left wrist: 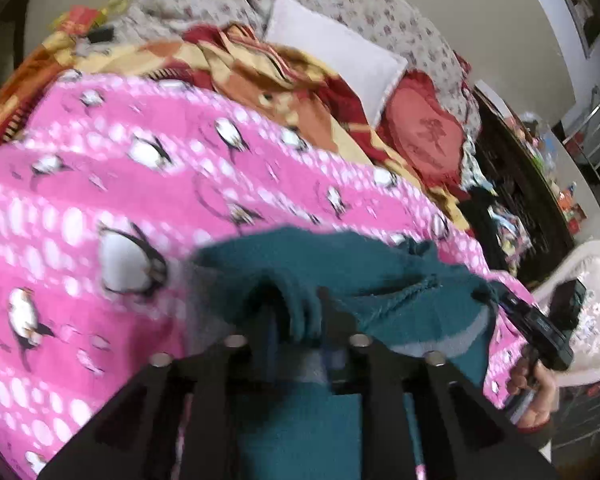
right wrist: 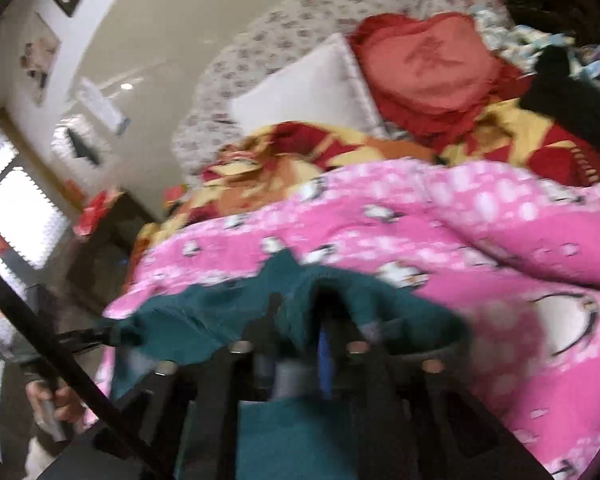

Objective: Fold small clothes

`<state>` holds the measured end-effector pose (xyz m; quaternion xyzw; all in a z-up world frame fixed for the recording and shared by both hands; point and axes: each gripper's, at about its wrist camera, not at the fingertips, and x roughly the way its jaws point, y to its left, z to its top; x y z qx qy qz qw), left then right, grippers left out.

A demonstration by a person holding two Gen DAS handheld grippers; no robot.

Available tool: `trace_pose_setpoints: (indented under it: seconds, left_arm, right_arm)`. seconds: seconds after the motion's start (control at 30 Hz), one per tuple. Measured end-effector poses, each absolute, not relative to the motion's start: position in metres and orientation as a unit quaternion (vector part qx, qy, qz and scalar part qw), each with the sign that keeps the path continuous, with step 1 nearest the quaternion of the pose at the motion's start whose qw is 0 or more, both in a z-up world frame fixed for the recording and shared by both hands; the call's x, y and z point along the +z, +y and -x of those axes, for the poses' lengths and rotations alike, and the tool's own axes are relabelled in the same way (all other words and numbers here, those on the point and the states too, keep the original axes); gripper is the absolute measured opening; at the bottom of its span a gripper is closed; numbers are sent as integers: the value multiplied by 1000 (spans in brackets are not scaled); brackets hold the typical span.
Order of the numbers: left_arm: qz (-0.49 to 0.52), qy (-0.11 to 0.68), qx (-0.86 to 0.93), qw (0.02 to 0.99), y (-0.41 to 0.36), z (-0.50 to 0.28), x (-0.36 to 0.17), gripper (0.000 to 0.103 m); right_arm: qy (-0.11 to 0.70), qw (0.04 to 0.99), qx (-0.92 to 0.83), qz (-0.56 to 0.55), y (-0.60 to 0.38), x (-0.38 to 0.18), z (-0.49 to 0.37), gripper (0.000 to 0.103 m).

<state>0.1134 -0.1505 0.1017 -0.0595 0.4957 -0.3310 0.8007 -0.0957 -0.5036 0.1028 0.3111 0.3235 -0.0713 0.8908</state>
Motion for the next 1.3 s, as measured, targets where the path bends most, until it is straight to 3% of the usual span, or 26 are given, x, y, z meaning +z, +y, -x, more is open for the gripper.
trace_pose_setpoints:
  seconds: [0.07, 0.17, 0.3, 0.7, 0.77, 0.83, 1.3]
  left_arm:
    - [55, 465, -320, 824, -138, -110, 116, 55]
    - [47, 443, -318, 837, -125, -103, 132, 56]
    - [10, 430, -324, 843, -126, -84, 138, 60]
    - [-62, 433, -291, 851, -161, -70, 100, 61]
    - [-59, 442, -289, 847, -165, -74, 93, 61]
    - [-66, 447, -282, 846, -169, -78, 86, 61]
    - [-89, 423, -263, 862, -202, -94, 83, 61]
  right_arm:
    - [301, 898, -73, -314, -508, 114, 116, 35]
    - [295, 912, -82, -273, -498, 133, 138, 36]
    - [314, 921, -80, -217, -480, 140, 140, 66]
    - [401, 891, -133, -163, -479, 93, 69, 66]
    - [400, 892, -127, -171, -482, 90, 67, 57]
    - [392, 897, -138, -152, -483, 93, 69, 10]
    - [343, 914, -178, -127, -495, 122, 76, 4]
